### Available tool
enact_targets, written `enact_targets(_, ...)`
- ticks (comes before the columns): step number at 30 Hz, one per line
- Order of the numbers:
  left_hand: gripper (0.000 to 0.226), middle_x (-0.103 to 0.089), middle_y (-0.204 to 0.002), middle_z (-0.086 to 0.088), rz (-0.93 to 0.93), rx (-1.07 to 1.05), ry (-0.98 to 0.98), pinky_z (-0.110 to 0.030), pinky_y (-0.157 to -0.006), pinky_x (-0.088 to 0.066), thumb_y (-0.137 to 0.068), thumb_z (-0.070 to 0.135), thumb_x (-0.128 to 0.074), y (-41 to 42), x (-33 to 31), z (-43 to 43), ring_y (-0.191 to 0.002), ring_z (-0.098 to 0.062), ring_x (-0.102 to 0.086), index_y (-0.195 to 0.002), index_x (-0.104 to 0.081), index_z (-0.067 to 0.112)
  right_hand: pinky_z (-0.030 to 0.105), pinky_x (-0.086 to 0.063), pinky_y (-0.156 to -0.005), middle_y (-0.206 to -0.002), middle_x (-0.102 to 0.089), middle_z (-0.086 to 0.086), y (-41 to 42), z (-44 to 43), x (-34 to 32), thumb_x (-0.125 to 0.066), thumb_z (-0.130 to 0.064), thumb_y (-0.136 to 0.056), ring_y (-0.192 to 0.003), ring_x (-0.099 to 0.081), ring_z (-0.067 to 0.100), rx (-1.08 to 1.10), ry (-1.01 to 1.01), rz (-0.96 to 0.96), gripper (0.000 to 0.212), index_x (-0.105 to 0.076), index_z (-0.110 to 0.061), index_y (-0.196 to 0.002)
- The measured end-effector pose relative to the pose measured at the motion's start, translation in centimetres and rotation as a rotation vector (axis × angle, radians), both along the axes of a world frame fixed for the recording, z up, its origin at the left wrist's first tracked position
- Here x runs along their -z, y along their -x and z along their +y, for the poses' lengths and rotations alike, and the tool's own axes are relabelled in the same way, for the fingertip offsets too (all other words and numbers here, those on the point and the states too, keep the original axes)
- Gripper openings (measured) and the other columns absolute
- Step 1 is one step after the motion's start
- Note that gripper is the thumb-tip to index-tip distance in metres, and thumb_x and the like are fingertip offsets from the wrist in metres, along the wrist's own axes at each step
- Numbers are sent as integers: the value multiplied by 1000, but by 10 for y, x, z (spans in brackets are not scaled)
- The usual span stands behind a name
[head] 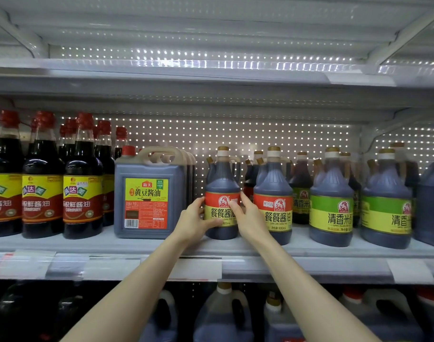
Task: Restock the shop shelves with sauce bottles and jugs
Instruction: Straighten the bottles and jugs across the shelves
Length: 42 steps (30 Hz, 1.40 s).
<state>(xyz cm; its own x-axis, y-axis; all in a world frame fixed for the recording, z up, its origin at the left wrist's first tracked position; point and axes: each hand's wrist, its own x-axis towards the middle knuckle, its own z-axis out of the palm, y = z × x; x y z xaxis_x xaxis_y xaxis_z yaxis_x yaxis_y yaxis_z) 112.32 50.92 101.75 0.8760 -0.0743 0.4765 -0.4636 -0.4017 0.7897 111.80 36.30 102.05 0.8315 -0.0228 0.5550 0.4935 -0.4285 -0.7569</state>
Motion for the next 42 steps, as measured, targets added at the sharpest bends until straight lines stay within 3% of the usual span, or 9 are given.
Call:
enact_targets(5,68,-58,-130,-7,8,8,2,-25,-94,-45,-80,10,-74,2,-1,0,-105,-9,-54,-139,-40,10,25,-44,-85,-113,-56,-4,-1,0,-1,-41,-29,-103,-102,-54,11,-9,-5,13,44,-36,-21,-146)
enact_targets(10,68,-57,-131,-7,16,-3,-26,-22,-92,-43,-82,12,-73,10,-4,-1,-109,-10,-54,-141,-38,11,26,-46,-87,-130,-57,5,5,1,-4,-44,-27,-102,-103,-52,11,-9,-32,22,47,-34,-18,-147)
enact_targets(14,67,-57,-127,-7,-15,-36,-1,-21,-87,-43,-82,12,-73,22,-11,-1,-100,-9,-52,-140,-39,7,30,-48,-92,-135,-55,7,15,-8,-13,-51,-26,-99,-118,-54,18,16,-113,3,50,-38,-17,-146)
enact_targets(21,52,-61,-107,0,-108,-96,19,-23,-80,-43,-81,20,-75,42,-15,-5,-94,-12,-56,-127,-53,9,47,-53,-93,-114,-68,5,48,-29,-14,-64,-29,-91,-106,-63,20,154,-195,-58,40,-60,-16,-128)
enact_targets(28,55,-63,-114,-5,-116,-50,18,-23,-82,-42,-79,22,-77,58,-12,-32,-99,-15,-58,-127,-54,9,47,-54,-89,-108,-68,3,75,-63,-12,-68,-27,-88,-103,-63,18,223,-240,-67,37,-61,-13,-122)
enact_targets(32,62,-59,-116,-5,-100,-15,30,-12,-66,-40,-79,21,-78,59,-11,-53,-93,-14,-55,-132,-49,7,46,-54,-89,-100,-66,-1,77,-83,-10,-70,-27,-87,-101,-64,20,213,-254,-40,41,-59,-12,-123)
enact_targets(39,69,-62,-122,-6,-36,-13,47,-37,-94,-50,-76,24,-80,43,-9,-87,-106,-20,-61,-133,-46,8,45,-53,-92,-119,-63,7,59,-110,-14,-66,-32,-89,-108,-61,21,132,-161,0,54,-48,-13,-136)
enact_targets(42,63,-63,-120,-2,-12,9,36,-32,-93,-49,-76,22,-80,36,-8,-101,-105,-16,-61,-129,-49,11,45,-53,-93,-131,-58,6,46,-120,-16,-65,-35,-88,-115,-59,22,87,-129,32,61,-42,-16,-141)
